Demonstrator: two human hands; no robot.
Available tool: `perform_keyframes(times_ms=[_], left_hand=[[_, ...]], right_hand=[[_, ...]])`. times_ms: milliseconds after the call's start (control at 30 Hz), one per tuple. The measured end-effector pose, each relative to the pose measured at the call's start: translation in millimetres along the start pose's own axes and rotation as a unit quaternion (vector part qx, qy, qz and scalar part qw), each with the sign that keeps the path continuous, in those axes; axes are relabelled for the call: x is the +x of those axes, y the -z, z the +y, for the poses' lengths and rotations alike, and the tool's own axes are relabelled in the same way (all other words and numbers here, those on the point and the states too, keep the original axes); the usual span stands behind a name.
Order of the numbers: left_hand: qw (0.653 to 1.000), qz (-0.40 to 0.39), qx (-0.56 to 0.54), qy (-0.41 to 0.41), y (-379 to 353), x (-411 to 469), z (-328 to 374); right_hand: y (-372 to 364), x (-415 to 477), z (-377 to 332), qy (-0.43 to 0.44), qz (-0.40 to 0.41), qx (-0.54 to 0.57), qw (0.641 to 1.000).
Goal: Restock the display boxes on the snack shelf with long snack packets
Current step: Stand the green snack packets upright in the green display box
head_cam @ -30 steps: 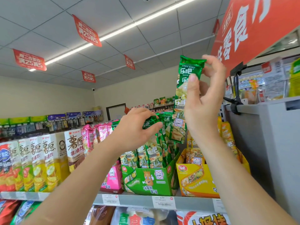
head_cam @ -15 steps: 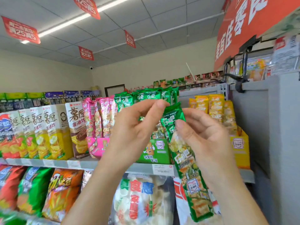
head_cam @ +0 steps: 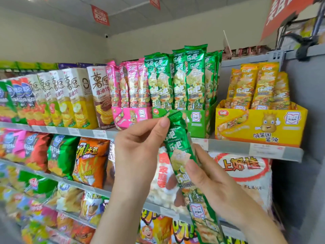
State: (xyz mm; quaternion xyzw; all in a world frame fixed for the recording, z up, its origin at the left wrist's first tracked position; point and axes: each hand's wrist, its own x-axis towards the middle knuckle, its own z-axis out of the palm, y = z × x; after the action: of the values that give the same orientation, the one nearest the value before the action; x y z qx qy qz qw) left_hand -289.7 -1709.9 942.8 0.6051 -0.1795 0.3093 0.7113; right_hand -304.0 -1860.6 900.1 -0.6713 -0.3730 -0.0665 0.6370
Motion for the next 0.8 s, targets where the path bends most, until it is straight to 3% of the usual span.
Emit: perform_keyframes(times_ms=[200,300,400,500,633,800], left_hand=[[1.000,0.024,-0.003,0.018,23,0,-2],[0.998,-0.053,0.004,0.040,36,0,4],[0.987,-0.133,0.087,0.016,44,-2,11],[0.987,-0.091,0.133,0.010,47,-4,11],[0.991,-0.051,0.119,0.016,54,-6,7],[0.996,0.009,0.084,0.022,68,-2,-1]], right_hand=[[-16,-2,10,0.005,0.035,-0.058,0.998],[-25,-3,15,-0.003,0.066,-0.140,0.988],[-34,-5,20,-0.030,0.081,-0.261,0.961],[-43,-7,24,-0.042,0.094,-0.334,0.937],[-51,-6,25,-0.035,0.084,-0.305,0.948],[-48,-11,31,-0.101,-0.018,-0.240,0.965]])
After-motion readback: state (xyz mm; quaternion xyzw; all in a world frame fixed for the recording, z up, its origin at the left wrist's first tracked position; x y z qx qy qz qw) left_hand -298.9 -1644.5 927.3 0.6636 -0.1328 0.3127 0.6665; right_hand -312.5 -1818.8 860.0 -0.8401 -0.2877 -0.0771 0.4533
